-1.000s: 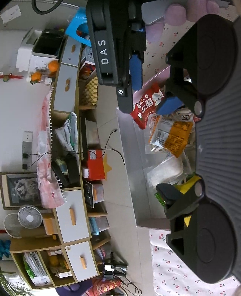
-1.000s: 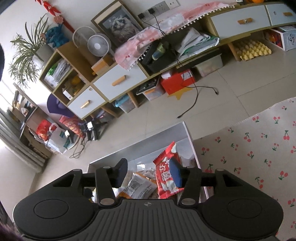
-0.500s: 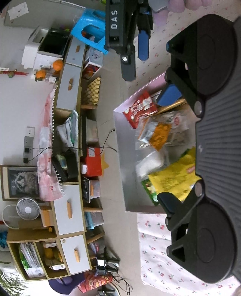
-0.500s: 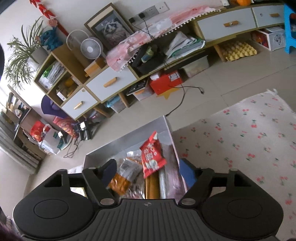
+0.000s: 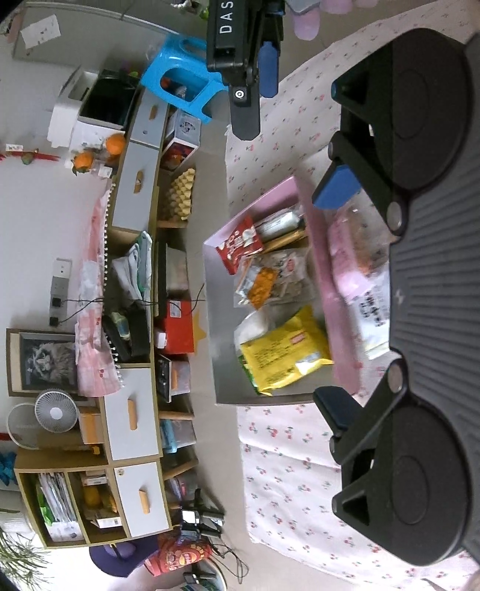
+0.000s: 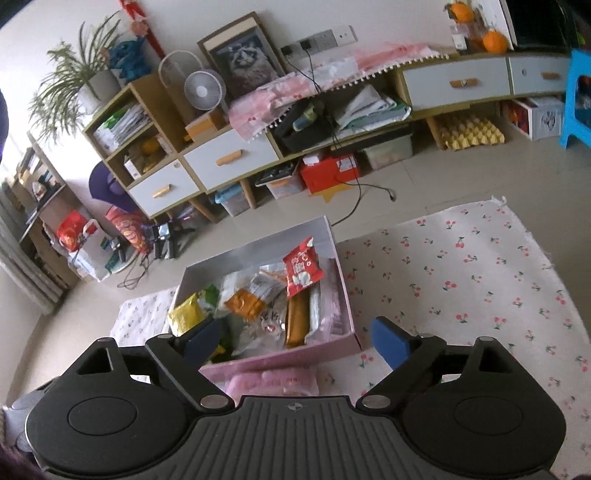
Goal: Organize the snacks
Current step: 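Move both tools back over the remaining snacks on the cloth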
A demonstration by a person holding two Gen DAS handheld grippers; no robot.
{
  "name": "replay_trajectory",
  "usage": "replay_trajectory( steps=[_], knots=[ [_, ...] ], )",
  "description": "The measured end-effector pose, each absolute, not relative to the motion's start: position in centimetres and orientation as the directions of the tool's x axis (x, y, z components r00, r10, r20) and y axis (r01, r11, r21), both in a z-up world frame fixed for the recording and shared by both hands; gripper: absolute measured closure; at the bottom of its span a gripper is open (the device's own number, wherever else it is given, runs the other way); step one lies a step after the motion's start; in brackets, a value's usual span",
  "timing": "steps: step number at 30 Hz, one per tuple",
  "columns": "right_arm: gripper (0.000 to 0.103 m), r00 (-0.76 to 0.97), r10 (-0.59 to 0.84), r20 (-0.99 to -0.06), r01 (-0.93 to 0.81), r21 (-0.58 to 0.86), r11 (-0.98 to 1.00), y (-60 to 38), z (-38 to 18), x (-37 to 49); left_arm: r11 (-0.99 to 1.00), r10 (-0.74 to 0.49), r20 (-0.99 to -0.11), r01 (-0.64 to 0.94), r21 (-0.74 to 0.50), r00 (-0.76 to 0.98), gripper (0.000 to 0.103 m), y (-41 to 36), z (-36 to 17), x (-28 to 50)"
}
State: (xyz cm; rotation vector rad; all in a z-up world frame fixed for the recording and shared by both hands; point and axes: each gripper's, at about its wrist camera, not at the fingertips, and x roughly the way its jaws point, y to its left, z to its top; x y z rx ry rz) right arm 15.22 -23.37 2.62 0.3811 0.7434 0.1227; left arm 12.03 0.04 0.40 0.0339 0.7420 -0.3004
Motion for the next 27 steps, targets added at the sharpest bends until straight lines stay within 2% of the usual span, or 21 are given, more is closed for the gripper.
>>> replay_trajectory(
  steps=[16, 19, 27],
  knots=[
    [0.01, 0.713, 0.188, -0.675, -0.025, 0.244, 0.969, -22.3, -0.2, 9.8, 0.941, -0.273, -0.659, 0.337, -0.031, 0.701, 0.001, 0.7, -1.3, 7.9],
    [0.01, 0.704, 0.179, -0.688, -0.036, 0.216, 0.976, -22.3, -1.4, 9.5, 0.916, -0.289, -0.699, 0.401, -0.004, 0.654, 0.001, 0.2, -2.8, 7.6],
    [0.01, 0.629, 0.156, -0.761, -0.141, 0.086, 0.986, -21.2, -3.8, 9.4, 0.806, -0.308, -0.737, 0.576, 0.133, 0.602, 0.001, -1.5, -6.0, 6.5]
  ],
)
